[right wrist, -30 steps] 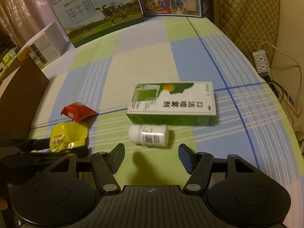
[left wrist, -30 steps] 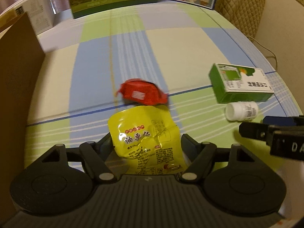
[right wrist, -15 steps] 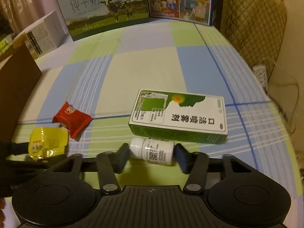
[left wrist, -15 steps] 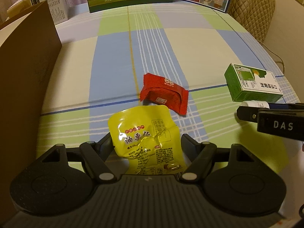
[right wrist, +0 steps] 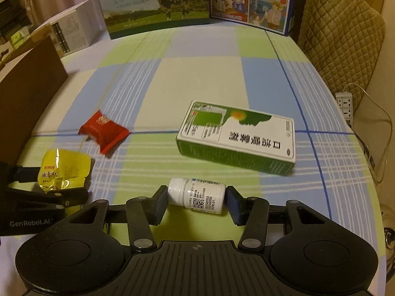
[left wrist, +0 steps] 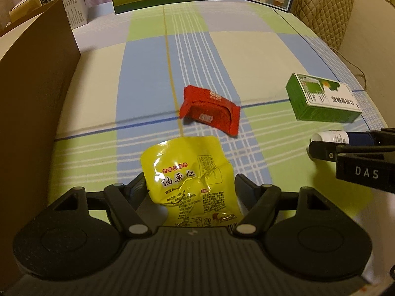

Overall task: Organize objects
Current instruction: 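Grasp the yellow packet with the left tool while the right tool grasps the white pill bottle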

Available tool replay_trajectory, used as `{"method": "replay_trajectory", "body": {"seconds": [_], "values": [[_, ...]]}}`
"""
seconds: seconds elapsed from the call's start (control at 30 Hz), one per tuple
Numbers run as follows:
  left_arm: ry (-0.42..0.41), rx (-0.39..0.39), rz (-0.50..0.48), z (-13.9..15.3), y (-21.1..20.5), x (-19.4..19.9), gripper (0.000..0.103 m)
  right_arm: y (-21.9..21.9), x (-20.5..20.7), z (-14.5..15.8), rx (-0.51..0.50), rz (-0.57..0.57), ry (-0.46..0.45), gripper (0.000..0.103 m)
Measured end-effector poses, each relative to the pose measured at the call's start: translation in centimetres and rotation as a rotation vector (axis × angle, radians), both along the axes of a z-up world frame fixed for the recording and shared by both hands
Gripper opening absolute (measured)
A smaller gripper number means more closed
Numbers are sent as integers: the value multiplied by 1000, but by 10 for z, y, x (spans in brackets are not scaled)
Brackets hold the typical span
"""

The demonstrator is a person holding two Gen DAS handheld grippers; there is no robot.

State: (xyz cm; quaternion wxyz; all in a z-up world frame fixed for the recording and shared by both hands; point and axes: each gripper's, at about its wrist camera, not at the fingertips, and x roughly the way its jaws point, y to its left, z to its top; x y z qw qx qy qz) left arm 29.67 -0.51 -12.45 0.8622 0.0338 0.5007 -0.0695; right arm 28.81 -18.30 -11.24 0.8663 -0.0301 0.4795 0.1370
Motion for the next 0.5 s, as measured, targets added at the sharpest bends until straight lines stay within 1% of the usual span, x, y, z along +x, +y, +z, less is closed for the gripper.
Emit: {"method": "replay_trajectory", "body": {"seconds": [0.1,0.23,0.5], "values": [[6,-5,0,1,2,-7,71,-1,-7,1,9,13,16,47],[14,-18,0,4,4,-18,67,-4,-18,3,29,28,36,47],[29,-48,9,10,9,-43,64,-3,-42,20,73,70,34,47]]}}
